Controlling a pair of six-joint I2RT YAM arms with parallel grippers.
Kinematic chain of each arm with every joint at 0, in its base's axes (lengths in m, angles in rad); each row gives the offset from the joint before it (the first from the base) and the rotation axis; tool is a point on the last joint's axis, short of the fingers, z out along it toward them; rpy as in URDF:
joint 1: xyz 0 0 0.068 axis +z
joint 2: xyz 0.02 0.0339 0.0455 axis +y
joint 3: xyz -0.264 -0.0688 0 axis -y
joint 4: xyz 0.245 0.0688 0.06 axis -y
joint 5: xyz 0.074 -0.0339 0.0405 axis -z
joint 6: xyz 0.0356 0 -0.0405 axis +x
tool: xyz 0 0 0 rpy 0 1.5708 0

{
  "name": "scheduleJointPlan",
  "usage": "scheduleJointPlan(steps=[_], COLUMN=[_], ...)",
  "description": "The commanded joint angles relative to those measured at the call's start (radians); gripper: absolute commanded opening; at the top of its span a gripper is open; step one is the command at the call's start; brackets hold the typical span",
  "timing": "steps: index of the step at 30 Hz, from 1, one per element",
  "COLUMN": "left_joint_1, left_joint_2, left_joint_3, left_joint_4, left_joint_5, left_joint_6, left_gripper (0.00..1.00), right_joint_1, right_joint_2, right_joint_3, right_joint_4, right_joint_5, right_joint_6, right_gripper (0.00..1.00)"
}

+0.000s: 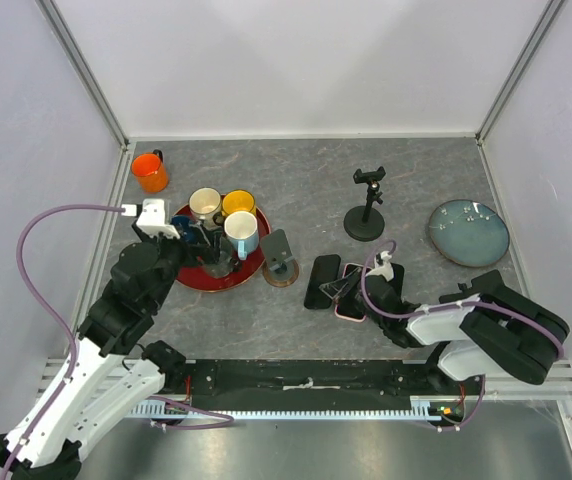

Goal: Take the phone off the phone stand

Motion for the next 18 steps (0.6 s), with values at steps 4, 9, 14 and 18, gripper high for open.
scheduleJointPlan(steps=[4, 9, 14, 18], left_joint_1=[0.036, 0.065, 0.090, 0.108], left_joint_2=[-0.044, -0.054, -0.051, -0.047], left_joint_3=[-0.006, -0.008, -0.011, -0.012], left_joint_4=[0.057, 0.058, 0.063, 0.068], left_joint_5=[0.005, 0.022, 0.051, 0.075], left_joint_6=[-0.007, -0.011, -0.024, -0.033], left_gripper=[0.99, 0.99, 0.99, 0.99], right_joint_1=[-0.006, -0.006, -0.004, -0.004], right_joint_2=[-0.133, -0.285, -0.316, -0.244], right_joint_3=[0.026, 0.042, 0.104, 0.139], right_joint_4=[-0.130, -0.316, -0.447, -0.421], right_joint_5=[0.004, 0.018, -0.018, -0.103], right_joint_6=[-0.063, -0.190, -0.330, -0.381], right_gripper=[0.59, 0.80, 0.90, 0.91])
